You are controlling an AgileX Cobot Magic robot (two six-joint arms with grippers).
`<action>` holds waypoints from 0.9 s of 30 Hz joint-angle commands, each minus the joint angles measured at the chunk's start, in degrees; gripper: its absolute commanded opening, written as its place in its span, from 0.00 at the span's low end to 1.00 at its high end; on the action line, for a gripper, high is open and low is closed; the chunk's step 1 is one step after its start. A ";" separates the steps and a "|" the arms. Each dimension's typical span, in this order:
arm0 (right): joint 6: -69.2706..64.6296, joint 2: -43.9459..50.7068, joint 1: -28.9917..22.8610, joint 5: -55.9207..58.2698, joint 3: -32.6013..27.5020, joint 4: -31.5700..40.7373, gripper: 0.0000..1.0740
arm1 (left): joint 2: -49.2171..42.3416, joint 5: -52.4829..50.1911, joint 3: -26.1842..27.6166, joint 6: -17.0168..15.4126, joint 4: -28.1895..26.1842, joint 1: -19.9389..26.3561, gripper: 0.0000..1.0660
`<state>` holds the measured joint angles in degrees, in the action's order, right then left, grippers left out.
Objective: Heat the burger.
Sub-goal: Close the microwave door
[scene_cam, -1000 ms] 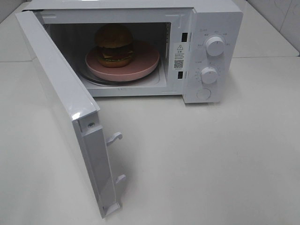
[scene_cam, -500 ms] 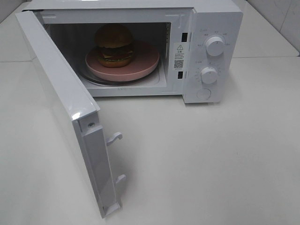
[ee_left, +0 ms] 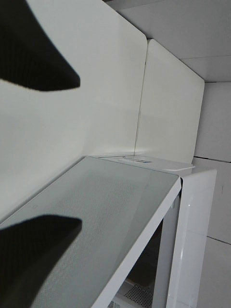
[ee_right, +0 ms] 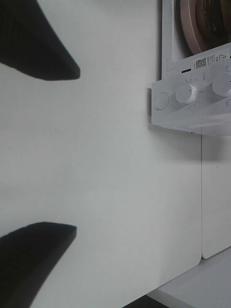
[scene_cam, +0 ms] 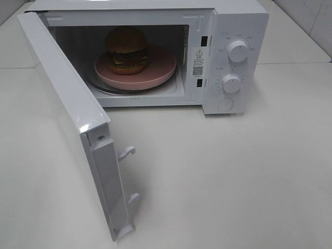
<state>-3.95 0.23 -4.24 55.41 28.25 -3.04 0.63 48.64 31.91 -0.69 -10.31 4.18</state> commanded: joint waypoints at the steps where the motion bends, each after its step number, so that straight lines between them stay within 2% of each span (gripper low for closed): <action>1: -0.11 1.78 0.29 -0.40 -0.11 0.11 0.67 | 1.49 -2.86 0.29 -0.52 0.17 0.11 0.45; 2: 0.06 1.78 0.29 -0.40 -0.11 0.17 0.67 | 3.09 -4.30 0.29 -0.52 0.17 0.11 0.32; 3: 0.11 1.78 0.29 -0.40 -0.11 0.17 0.67 | 4.18 -4.98 0.29 -0.52 0.11 0.11 0.24; 4: 0.11 1.78 0.29 -0.40 -0.11 0.17 0.67 | 4.18 -4.98 0.29 -0.52 0.11 0.11 0.24; 5: 0.11 1.78 0.29 -0.40 -0.11 0.17 0.67 | 6.30 -6.25 0.29 -0.52 0.11 0.11 0.10; 6: 0.11 1.78 0.29 -0.40 -0.11 0.17 0.67 | 7.45 -6.93 0.29 -0.52 0.11 0.11 0.03; 10: 0.11 1.78 0.29 -0.40 -0.11 0.17 0.67 | 10.37 -10.43 -0.11 -0.23 0.17 0.11 0.00; 12: 0.06 1.78 0.29 -0.40 -0.11 0.17 0.67 | 13.64 -19.08 -2.92 -0.06 0.00 0.11 0.00; 15: 0.06 1.78 0.29 -0.40 -0.11 0.17 0.67 | 14.09 -21.66 -3.72 -0.06 0.00 0.11 0.00; 16: 0.06 1.78 0.29 -0.40 -0.11 0.17 0.67 | 14.90 -27.27 -6.02 -0.06 0.00 0.11 0.00; 18: 0.06 1.78 0.29 -0.40 -0.11 0.17 0.67 | 15.13 -29.51 -7.10 -0.06 0.00 0.11 0.00; 20: 0.06 1.78 0.29 -0.40 -0.11 0.17 0.67 | 15.64 -39.59 -12.20 -0.06 0.00 0.11 0.00; 21: 0.06 1.78 0.29 -0.40 -0.11 0.17 0.67 | 15.64 -39.59 -12.20 -0.06 0.00 0.11 0.00; 23: 0.06 1.78 0.29 -0.40 -0.11 0.17 0.67 | 15.64 -47.10 -16.39 -0.06 0.23 0.11 0.00; 27: 0.06 1.78 0.29 -0.40 -0.11 0.17 0.67 | 15.81 -54.32 -20.11 -0.06 0.57 0.11 0.00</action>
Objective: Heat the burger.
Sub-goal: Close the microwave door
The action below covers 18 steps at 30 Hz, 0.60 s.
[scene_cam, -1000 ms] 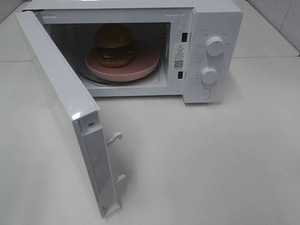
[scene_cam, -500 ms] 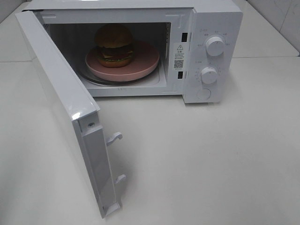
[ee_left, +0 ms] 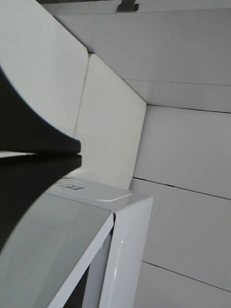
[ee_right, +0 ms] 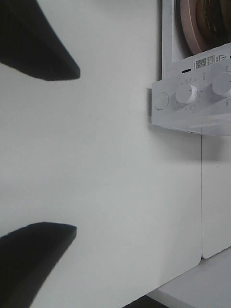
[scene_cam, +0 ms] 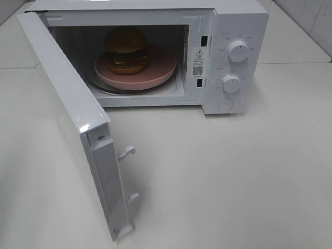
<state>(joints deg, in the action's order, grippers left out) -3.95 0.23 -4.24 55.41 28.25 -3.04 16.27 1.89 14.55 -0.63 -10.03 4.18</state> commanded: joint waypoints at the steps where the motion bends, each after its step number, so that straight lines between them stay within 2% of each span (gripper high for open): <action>1: 0.06 1.78 0.29 -0.40 -0.11 0.17 0.67 | 0.52 -9.74 -4.07 -0.11 0.34 0.11 0.00; 2: 0.00 1.78 0.29 -0.40 -0.11 0.17 0.67 | 1.49 -12.43 -6.13 -0.34 0.34 0.11 0.00; 8: 0.00 1.78 0.29 -0.40 -0.11 0.17 0.67 | 5.84 -16.90 -6.59 -0.29 1.15 0.11 0.00; 14: 0.00 1.78 0.29 -0.40 -0.11 0.17 0.67 | 14.78 -22.35 -6.59 -0.63 5.79 0.11 0.00; 17: 0.00 1.78 0.29 -0.40 -0.11 0.17 0.67 | 19.42 -25.55 -6.59 -1.26 6.93 0.11 0.00; 18: 0.00 1.78 0.29 -0.40 -0.11 0.17 0.67 | 22.63 -28.02 -6.59 -2.92 7.85 0.11 0.00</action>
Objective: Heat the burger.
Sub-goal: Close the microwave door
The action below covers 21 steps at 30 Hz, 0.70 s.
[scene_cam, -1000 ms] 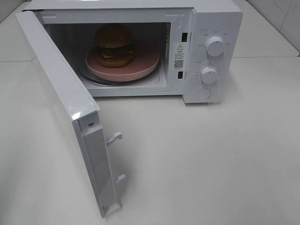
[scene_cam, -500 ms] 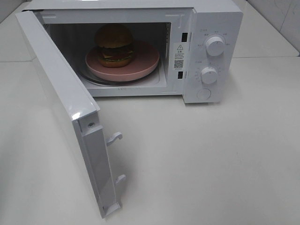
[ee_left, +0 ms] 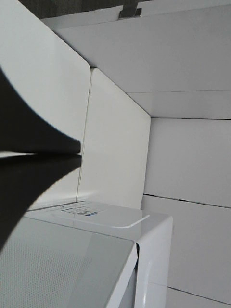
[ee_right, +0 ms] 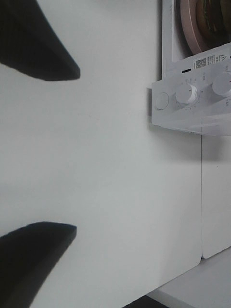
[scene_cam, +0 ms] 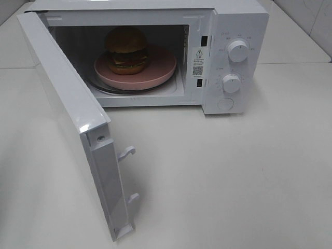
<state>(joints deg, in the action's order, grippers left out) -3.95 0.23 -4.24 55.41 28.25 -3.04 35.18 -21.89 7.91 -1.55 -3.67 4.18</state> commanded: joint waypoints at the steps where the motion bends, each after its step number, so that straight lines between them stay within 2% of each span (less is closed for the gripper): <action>1: 0.00 1.78 0.29 -0.40 -0.11 0.17 0.67 | 3.72 -4.24 0.06 -2.01 1.49 0.11 0.00; 3: 0.00 1.78 0.29 -0.40 -0.11 0.17 0.67 | 7.39 -7.56 0.11 -4.87 3.95 0.11 0.00; 4: 0.00 1.78 0.29 -0.40 -0.11 0.17 0.67 | 7.39 -7.56 0.11 -4.87 3.95 0.11 0.00; 5: 0.00 1.78 0.29 -0.40 -0.11 0.17 0.67 | 9.97 -9.17 0.46 -6.59 6.76 0.11 0.00; 7: 0.00 1.78 0.29 -0.40 -0.11 0.17 0.67 | 10.89 -9.91 0.46 -7.33 8.14 0.11 0.00; 8: 0.00 1.78 0.29 -0.40 -0.11 0.17 0.67 | 13.24 -11.86 0.46 -8.59 11.00 0.11 0.00; 9: 0.00 1.78 0.29 -0.40 -0.11 0.17 0.67 | 13.24 -11.86 0.46 -8.59 11.00 0.11 0.00; 11: 0.00 1.78 0.29 -0.40 -0.11 0.17 0.67 | 16.56 -16.56 0.46 -10.37 15.01 0.11 0.00; 12: 0.00 1.78 0.29 -0.40 -0.11 0.17 0.67 | 16.56 -16.56 0.46 -10.37 15.01 0.11 0.00; 17: 0.00 1.78 0.29 -0.40 -0.11 0.17 0.67 | 24.87 -26.07 0.52 -12.55 21.89 0.11 0.00; 21: 0.00 1.78 0.29 -0.40 -0.11 0.17 0.67 | 29.39 -30.77 1.26 -13.35 24.18 0.11 0.00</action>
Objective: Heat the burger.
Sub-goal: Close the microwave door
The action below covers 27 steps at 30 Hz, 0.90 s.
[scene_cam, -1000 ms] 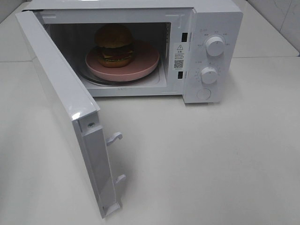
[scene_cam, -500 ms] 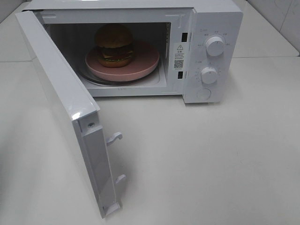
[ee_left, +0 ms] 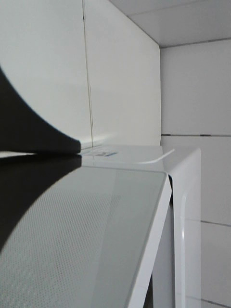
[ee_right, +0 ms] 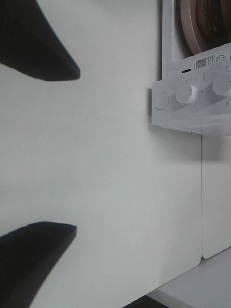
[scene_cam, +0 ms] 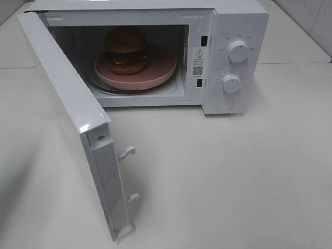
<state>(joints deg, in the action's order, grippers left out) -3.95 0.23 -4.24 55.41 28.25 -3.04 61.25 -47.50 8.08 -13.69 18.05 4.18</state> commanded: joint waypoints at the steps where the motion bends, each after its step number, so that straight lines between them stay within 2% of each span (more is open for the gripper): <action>1: 0.00 1.78 0.29 -0.40 -0.11 0.17 0.67 | 6.07 -6.76 2.23 -1.66 4.24 0.11 0.00; 3: 0.00 1.78 0.29 -0.40 -0.11 0.17 0.67 | 7.56 -7.22 2.86 -2.01 5.27 0.11 0.00; 4: 0.00 1.78 0.29 -0.40 -0.11 0.17 0.67 | 10.31 -7.79 4.47 -3.15 8.02 0.11 0.00; 6: 0.00 1.78 0.29 -0.40 -0.11 0.17 0.67 | 11.34 -7.85 5.33 -3.61 9.22 0.11 0.00; 7: 0.00 1.78 0.29 -0.40 -0.11 0.17 0.67 | 13.75 -7.85 6.82 -4.47 11.92 0.11 0.00; 12: 0.00 1.78 0.29 -0.40 -0.11 0.17 0.67 | 18.96 -9.11 9.97 -5.73 16.90 0.11 0.00; 17: 0.00 1.78 0.29 -0.40 -0.11 0.17 0.67 | 23.43 -12.26 12.49 -5.73 17.07 0.11 0.00; 19: 0.00 1.78 0.29 -0.40 -0.11 0.17 0.67 | 27.22 -13.24 15.01 -5.73 18.68 0.11 0.00; 27: 0.00 1.78 0.29 -0.40 -0.11 0.17 0.67 | 32.03 -16.50 16.73 -5.84 18.68 0.11 0.00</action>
<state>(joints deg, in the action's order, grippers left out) -3.95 0.23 -4.24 55.41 28.25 -3.04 92.25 -61.36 24.18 -18.85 36.61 4.18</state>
